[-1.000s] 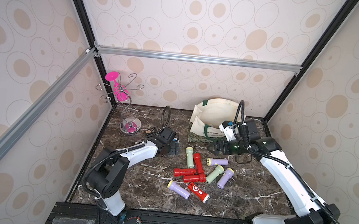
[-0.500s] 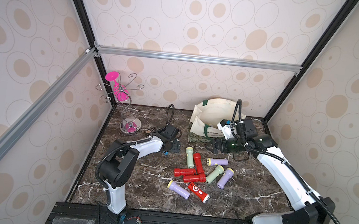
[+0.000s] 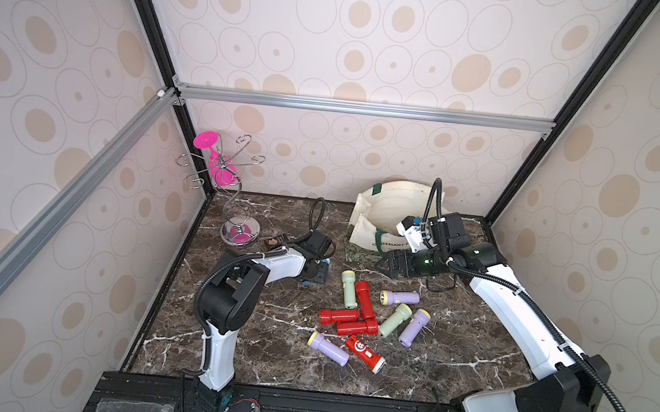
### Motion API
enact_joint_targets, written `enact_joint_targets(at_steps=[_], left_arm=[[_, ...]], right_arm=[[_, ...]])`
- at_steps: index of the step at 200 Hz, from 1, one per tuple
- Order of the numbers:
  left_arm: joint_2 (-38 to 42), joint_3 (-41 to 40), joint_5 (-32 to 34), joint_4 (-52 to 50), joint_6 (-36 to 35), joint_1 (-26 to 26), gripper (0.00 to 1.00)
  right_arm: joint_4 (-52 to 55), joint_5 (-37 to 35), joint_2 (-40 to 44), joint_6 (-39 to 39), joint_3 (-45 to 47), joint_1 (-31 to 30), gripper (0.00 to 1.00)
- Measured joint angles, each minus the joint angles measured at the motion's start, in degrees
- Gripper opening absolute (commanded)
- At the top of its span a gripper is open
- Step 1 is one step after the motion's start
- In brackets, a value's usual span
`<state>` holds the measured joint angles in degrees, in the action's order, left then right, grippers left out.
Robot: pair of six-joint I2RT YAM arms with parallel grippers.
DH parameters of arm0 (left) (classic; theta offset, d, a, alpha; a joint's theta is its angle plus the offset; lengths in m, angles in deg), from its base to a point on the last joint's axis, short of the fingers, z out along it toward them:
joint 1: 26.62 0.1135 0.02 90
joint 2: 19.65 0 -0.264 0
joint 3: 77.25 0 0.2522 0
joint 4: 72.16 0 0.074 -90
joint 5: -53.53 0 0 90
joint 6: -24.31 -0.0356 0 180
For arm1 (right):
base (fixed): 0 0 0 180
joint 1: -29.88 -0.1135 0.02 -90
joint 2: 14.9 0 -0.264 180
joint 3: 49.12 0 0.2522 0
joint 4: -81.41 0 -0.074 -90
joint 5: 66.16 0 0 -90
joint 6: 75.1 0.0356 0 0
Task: Put the flashlights into the tote bags
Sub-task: Pick up the flashlight from the center of the board.
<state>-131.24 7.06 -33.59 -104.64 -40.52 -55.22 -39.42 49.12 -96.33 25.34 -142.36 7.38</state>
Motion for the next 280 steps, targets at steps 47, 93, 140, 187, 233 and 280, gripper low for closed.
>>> enact_joint_targets(at_steps=[47,93,140,187,233,280], left_arm=[[0.0,-0.5,-0.9,1.0,-0.1,0.0,0.31],[2.1,-3.7,-3.6,4.5,1.4,-0.1,0.00],[9.4,-10.6,-8.6,5.5,5.1,-1.0,0.00],[21.0,-13.6,-16.0,15.4,9.0,-5.1,0.00],[25.5,-14.5,-25.9,30.0,13.9,-10.8,0.00],[25.6,-15.8,-33.3,40.5,19.3,-12.7,0.00]], right_arm=[[0.0,0.1,0.0,0.0,-0.2,0.0,0.99],[0.0,0.6,0.0,0.0,-0.7,0.0,0.97],[-0.2,2.5,0.0,1.0,-0.7,0.0,0.93],[-1.9,6.7,-0.1,4.7,-1.4,1.0,0.90],[-6.7,12.4,-0.1,9.9,-1.3,3.1,0.89],[-11.9,16.5,-0.5,14.5,-0.3,3.9,0.86]])
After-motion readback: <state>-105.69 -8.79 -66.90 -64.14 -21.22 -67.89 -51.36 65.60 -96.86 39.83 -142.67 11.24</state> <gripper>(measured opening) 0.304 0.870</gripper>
